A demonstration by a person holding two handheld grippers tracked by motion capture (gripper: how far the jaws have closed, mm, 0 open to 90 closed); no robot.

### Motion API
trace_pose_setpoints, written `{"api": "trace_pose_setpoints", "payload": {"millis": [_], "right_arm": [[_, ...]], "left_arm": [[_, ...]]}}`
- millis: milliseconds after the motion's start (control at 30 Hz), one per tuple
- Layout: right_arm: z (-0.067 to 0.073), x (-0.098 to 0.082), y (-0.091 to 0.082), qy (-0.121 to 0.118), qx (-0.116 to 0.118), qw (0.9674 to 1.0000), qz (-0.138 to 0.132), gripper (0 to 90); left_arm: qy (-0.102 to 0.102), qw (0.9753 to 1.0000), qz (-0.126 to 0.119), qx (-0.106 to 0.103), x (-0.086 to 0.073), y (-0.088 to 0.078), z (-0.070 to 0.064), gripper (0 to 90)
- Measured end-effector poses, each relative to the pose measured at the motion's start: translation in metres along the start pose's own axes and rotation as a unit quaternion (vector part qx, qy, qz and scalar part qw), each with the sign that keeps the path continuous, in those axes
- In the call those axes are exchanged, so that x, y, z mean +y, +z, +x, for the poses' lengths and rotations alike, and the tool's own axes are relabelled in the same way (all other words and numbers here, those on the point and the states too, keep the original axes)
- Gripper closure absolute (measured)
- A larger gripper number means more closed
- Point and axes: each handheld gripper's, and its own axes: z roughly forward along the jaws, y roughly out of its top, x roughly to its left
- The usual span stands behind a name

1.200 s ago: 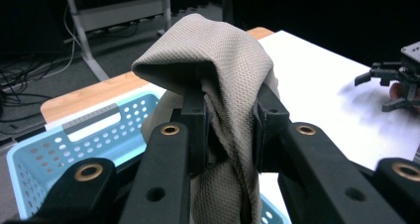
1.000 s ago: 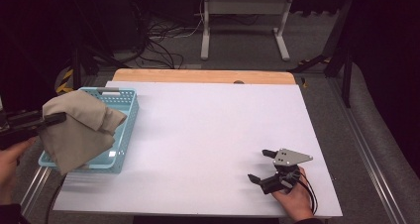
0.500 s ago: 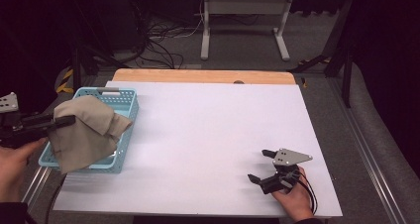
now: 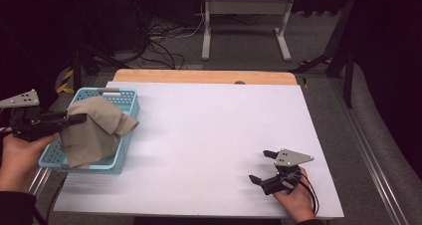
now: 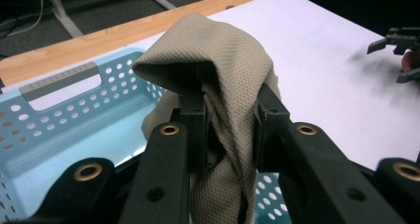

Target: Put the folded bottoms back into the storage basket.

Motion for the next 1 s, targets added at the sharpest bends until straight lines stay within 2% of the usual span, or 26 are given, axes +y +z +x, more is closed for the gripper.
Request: {"api": "trace_pose_setpoints", "payload": {"millis": [67,100,333,400,467,600,633,700,767,833,867,1000], "right_arm": [[0.000,0.000,0.000,0.000,0.000,1.0000,0.000,1.7],[0.000,0.000,0.000,0.000,0.000,1.0000,0.000,1.7],[0.000,0.000,0.000,0.000,0.001,1.0000,0.000,1.8],[0.000,0.000,0.000,0.000,0.001,1.0000,0.000,1.9],[0.000,0.000,0.000,0.000,0.001,1.0000,0.000,1.8],[0.000,0.000,0.000,0.000,0.001,1.0000,0.000,1.9],[0.000,0.000,0.000,0.000,0.001,1.0000,0.000,1.9],[0.000,0.000,0.000,-0.001,0.001,1.0000,0.000,1.9],[0.000,0.000,0.000,-0.001,0.001,1.0000,0.000,1.9],[0.000,0.000,0.000,-0.001,0.000,1.0000,0.001,1.9],[0.000,0.000,0.000,-0.002,0.000,1.0000,0.001,1.9],[0.001,0.000,0.000,-0.002,0.000,1.0000,0.001,2.0]], "left_arm": [[0.001,1.0000,0.002,0.001,0.000,0.001,0.002,72.4],[-0.009,1.0000,0.004,0.001,-0.001,0.004,0.005,72.4],[-0.018,0.9997,0.017,0.007,-0.005,0.012,0.017,72.1],[-0.020,0.9996,0.019,0.011,-0.006,0.014,0.021,72.1],[-0.035,0.9990,0.022,0.018,-0.009,0.017,0.026,72.0],[-0.045,0.9981,0.026,0.033,-0.013,0.021,0.036,71.8],[-0.056,0.9975,0.026,0.034,-0.014,0.022,0.038,71.7],[-0.060,0.9971,0.028,0.039,-0.015,0.023,0.041,71.5],[-0.072,0.9949,0.039,0.060,-0.018,0.029,0.049,71.4],[-0.073,0.9943,0.044,0.065,-0.019,0.031,0.052,71.4],[-0.078,0.9927,0.051,0.076,-0.020,0.035,0.057,71.4],[-0.083,0.9904,0.059,0.093,-0.021,0.043,0.065,71.3]]}}
